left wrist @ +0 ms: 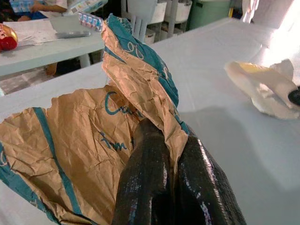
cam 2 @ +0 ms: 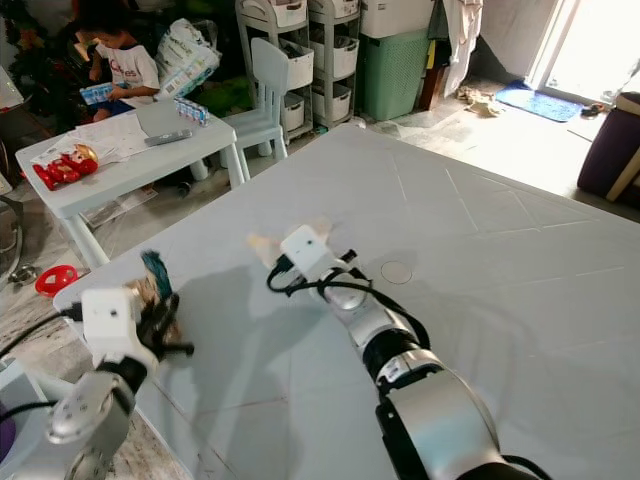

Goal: Picking trash to rubbish bin

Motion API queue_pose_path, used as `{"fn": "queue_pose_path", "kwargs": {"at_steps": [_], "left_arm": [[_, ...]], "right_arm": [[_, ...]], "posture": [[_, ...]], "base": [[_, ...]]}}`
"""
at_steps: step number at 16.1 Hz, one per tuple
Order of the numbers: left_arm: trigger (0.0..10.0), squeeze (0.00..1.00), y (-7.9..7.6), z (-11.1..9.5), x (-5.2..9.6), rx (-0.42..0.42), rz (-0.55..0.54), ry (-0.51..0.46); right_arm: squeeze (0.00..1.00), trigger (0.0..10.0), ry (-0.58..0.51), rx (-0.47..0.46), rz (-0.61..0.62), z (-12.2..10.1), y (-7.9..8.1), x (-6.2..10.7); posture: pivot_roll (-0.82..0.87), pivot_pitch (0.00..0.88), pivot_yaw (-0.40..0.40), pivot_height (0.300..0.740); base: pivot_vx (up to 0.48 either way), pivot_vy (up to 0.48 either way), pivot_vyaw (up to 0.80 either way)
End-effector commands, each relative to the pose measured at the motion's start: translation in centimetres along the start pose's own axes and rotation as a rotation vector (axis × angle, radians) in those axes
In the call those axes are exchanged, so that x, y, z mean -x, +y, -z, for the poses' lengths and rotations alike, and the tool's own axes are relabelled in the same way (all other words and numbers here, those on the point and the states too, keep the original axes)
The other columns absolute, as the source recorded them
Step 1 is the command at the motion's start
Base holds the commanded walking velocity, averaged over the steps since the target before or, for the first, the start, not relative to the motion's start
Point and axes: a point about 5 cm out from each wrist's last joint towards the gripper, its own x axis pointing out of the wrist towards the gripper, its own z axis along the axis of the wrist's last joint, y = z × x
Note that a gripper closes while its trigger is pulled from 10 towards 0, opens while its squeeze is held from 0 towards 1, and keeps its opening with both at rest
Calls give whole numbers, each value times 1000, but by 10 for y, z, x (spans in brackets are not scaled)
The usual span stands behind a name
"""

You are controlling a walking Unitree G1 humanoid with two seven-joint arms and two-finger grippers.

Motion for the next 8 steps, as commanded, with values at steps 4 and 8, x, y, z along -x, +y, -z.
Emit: {"fn": "queue_pose_path", "kwargs": {"at_steps": [4, 8], "left_arm": [[0, 0, -1, -15, -24, 44, -22, -48], [0, 0, -2, -29, -40, 82, -25, -92]], "right_arm": [[0, 0, -151, -199, 87, -13, -28, 7], [0, 0, -300, -301, 148, -26, -53, 22]], "posture": [[155, 0, -17, 740], [107, 0, -5, 740]], "base": [[0, 0, 0], [0, 0, 0]]}}
